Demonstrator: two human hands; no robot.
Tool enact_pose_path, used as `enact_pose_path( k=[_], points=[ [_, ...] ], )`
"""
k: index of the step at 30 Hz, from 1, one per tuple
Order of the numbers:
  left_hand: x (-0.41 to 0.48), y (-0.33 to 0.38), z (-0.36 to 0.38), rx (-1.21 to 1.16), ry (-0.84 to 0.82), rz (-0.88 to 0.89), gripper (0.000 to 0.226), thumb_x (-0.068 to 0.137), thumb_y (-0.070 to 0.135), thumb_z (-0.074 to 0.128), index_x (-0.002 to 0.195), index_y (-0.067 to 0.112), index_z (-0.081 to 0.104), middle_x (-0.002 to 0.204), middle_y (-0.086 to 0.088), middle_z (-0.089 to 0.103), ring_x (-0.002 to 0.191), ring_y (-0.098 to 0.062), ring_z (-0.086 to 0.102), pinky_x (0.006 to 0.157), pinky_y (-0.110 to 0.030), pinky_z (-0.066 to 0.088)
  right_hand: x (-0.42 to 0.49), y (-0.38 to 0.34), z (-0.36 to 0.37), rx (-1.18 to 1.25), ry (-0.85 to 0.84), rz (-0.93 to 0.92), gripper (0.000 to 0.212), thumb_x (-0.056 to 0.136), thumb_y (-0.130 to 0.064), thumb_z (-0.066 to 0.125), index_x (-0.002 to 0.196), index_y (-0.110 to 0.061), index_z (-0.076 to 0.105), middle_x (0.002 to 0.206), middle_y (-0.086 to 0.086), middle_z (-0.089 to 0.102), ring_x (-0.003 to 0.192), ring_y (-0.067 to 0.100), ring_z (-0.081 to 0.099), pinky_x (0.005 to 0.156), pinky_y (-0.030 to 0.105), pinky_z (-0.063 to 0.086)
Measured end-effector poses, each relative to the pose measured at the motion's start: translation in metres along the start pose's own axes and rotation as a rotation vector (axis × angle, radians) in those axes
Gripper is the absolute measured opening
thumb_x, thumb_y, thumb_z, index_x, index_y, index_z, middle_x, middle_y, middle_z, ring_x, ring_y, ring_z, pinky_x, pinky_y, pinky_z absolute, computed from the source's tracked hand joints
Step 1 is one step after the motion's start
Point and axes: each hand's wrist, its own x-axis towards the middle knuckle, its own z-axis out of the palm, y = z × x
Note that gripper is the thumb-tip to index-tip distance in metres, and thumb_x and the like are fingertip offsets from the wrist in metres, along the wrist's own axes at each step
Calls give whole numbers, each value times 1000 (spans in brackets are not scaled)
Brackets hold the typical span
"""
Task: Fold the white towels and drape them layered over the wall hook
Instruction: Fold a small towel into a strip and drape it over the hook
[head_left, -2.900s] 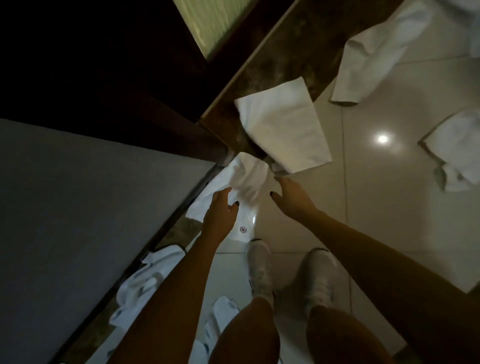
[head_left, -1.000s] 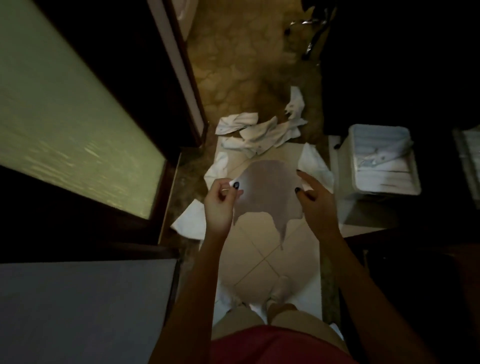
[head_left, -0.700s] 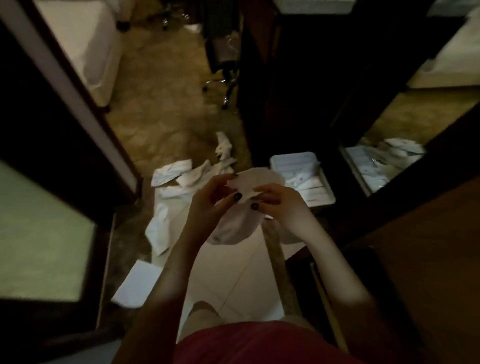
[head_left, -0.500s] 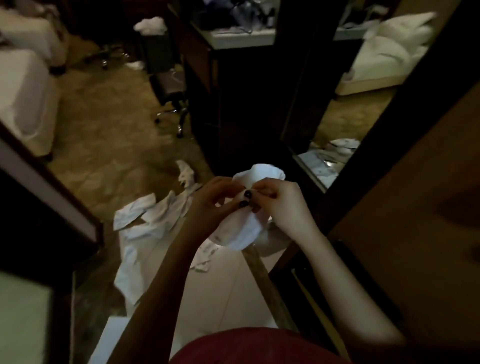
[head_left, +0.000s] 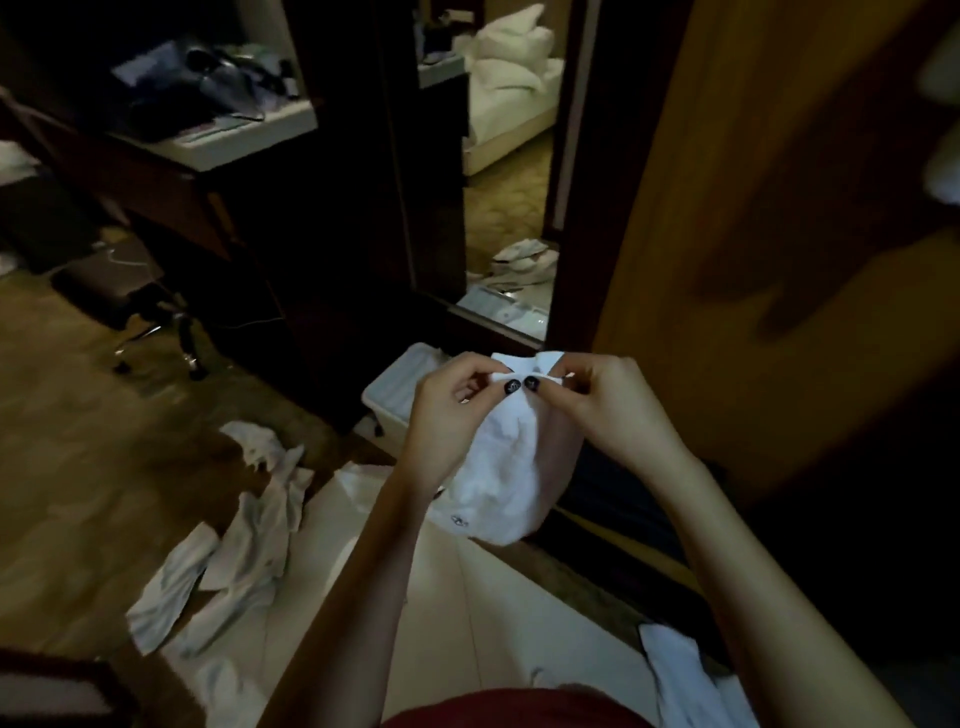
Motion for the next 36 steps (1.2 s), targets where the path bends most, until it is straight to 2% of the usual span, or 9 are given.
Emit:
enact_pose_path(
  k=[4,9,13,18,21,24,26,32,36],
  points=[
    [-4,-9,12,-10,-69,-6,25,85,17,67,80,42,66,84,11,67,83,-3,63,74,-18,50,-33,27,-20,-344,-64,148,27,90,-52,61,74,-30,56,67,-12,53,57,4,46,50,25,29],
    [-7,-17,24,53,-168,60,15,84,22,66,78,35,62,82,5,63,76,-9,60,67,-17,45,-68,57,-41,-157,-195,227,19,92,-39,65,84,-21,67,71,-6,60,62,9,52,55,22,34],
    [-6,-21,42,75,-213,81,25,85,23,67,73,44,59,78,2,59,71,-14,55,65,-22,41,-90,69,-52,-28,-9,212,24,88,-39,70,75,-21,60,67,-9,58,61,2,50,56,20,35],
    [-5,-6,81,20,-260,99,11,85,40,61,77,45,57,79,7,61,68,-23,53,64,-29,40,-108,78,-80,189,219,229,33,83,-26,77,64,-20,51,58,-17,55,54,-5,46,51,13,34],
    [-2,7,113,-21,-290,134,17,87,33,64,84,49,58,83,8,62,75,-6,55,67,-22,42,-119,89,-106,203,298,227,26,83,-23,77,74,-21,53,72,-8,57,67,7,49,59,27,37],
    [0,18,149,-9,-344,77,23,86,15,71,93,35,63,78,1,58,71,-2,51,65,-16,41,-132,104,-135,120,312,292,15,86,-26,74,93,-24,61,91,-1,63,83,19,60,71,39,48],
    [1,26,170,1,-373,53,22,84,13,74,89,32,64,72,6,57,67,-3,50,62,-15,38,-140,114,-153,26,292,319,10,88,-27,71,86,-19,65,87,3,66,83,24,63,72,43,49],
    [11,54,219,-54,-483,89,21,88,13,70,81,30,59,74,21,66,74,8,59,65,-8,38,-153,137,-208,242,396,293,30,83,-25,77,66,-15,54,60,-11,58,57,2,55,51,16,40],
    [29,80,243,-228,-732,39,11,94,17,61,87,21,54,81,21,67,81,6,62,70,-8,44,-149,149,-243,223,469,279,27,85,-22,76,67,-14,56,62,-10,61,59,3,58,54,18,44]
  ],
)
